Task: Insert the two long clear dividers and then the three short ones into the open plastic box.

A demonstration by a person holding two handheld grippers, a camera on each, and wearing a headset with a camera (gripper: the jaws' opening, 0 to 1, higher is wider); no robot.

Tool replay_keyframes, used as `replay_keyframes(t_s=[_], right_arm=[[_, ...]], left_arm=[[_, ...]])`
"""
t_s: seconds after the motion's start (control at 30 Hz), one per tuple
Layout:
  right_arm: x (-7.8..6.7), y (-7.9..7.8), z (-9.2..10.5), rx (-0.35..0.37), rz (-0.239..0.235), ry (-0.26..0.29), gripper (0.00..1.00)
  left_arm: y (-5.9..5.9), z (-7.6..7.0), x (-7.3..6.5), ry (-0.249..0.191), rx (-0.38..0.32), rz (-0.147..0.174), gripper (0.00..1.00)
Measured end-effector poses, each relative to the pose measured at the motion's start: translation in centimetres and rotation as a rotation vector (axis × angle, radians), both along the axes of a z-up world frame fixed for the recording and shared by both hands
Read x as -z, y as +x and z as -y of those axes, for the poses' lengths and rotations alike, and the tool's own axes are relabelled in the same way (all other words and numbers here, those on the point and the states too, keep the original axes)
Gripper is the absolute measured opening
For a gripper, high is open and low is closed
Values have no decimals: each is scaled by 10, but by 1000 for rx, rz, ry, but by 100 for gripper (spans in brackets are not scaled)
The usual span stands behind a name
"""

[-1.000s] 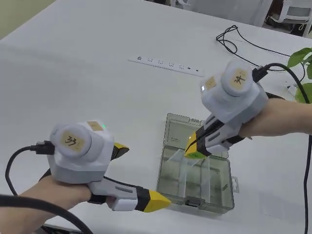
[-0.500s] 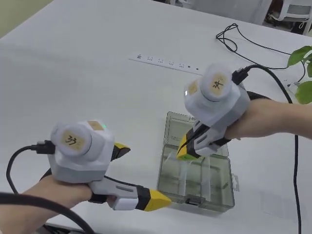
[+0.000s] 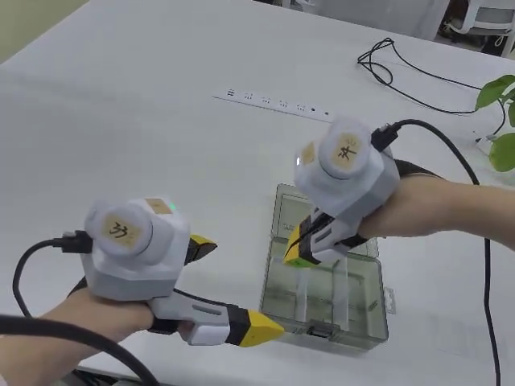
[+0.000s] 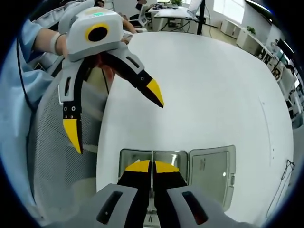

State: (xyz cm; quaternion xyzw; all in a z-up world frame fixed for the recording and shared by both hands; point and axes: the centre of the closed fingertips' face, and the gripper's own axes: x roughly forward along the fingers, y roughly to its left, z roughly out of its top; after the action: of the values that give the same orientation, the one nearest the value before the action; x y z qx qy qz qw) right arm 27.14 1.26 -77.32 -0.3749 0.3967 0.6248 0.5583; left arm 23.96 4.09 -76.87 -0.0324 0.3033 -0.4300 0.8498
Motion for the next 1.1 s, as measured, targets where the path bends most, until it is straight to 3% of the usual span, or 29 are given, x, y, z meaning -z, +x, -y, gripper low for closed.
replay_keyframes(t_s=[0.43,0.77,1.1], right_arm=[[14,0,1,31,13,36,2],[29,-2,0,35,-5,15,2],[34,-2,2,43,-11,-4,2]], left_arm=[[-1,2,1,-1,4,-2,93],[-1,1,-1,-1,6,-3,92],[-2,2,-1,2,15,-1,92]])
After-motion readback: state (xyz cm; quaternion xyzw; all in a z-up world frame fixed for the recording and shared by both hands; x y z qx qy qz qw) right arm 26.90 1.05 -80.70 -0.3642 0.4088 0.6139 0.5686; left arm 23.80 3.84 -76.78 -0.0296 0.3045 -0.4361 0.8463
